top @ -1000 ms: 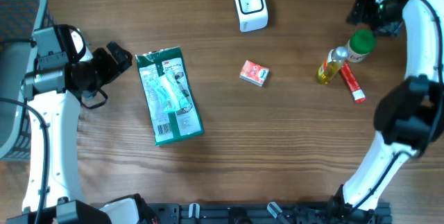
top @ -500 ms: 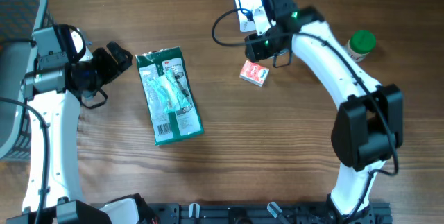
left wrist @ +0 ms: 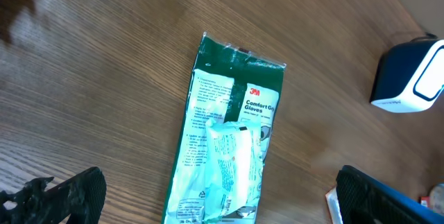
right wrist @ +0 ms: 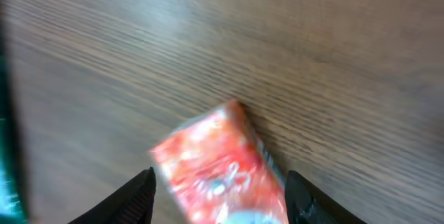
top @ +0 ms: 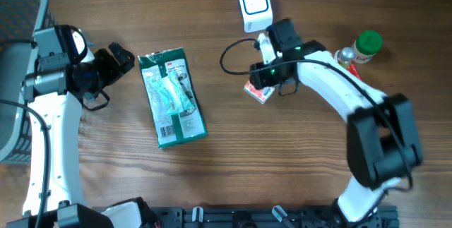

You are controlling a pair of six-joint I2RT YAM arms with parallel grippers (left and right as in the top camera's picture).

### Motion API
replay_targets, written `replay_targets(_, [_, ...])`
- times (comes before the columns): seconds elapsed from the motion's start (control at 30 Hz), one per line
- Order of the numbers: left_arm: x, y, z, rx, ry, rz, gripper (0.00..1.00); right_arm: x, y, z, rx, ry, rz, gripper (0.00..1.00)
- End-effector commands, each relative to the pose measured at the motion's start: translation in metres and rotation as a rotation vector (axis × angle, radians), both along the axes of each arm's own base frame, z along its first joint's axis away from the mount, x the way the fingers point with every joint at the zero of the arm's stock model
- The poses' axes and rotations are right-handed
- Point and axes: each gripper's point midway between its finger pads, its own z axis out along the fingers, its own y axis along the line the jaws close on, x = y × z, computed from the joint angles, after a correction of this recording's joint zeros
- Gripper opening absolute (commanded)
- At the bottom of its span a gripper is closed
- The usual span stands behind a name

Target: Scan the item barcode

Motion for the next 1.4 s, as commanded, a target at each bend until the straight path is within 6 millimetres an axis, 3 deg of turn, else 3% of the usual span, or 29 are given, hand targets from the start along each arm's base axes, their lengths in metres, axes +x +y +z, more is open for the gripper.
replay_targets(0.0, [0.002,0.001,0.005,0.019,-0.017,-0.016,1.0,-0.001,0.008,0.051,-0.003,-0.128,0.079,0.56])
replay_targets(0.07, [0.002,0.001,0.005,0.019,-0.017,-0.016,1.0,-0.016,0.006,0.04,-0.103,-0.105,0.125,0.46])
replay_targets(0.2, [0.002,0.001,0.005,0.019,-0.016,-0.016,1.0,-0.028,0.003,0.016,-0.305,-0.164,0.154,0.36])
replay_targets(0.27, [0.002,0.001,0.005,0.019,-0.017,-0.016,1.0,-0.032,-0.001,0.001,-0.379,-0.206,0.166,0.36])
replay_targets(0.53, [0.002,0.001,0.005,0.019,-0.017,-0.016,1.0,-0.028,0.002,-0.038,-0.371,-0.312,0.262,0.34])
replay_targets(0.73, [0.002,0.001,0.005,0.019,-0.017,-0.016,1.0,-0.032,0.016,-0.041,-0.304,-0.301,0.309,0.34])
replay_targets(0.9, [0.002,0.001,0.005,0.019,-0.017,-0.016,1.0,-0.025,0.019,-0.031,-0.318,-0.338,0.349,0.42])
replay_targets(1.17, [0.002,0.001,0.005,0.019,-0.017,-0.016,1.0,-0.032,0.022,-0.032,-0.302,-0.321,0.401,0.37])
replay_targets(1.37, [0.002,0.001,0.005,0.019,-0.017,-0.016,1.0,-0.042,0.008,-0.09,-0.385,-0.215,0.435,0.44])
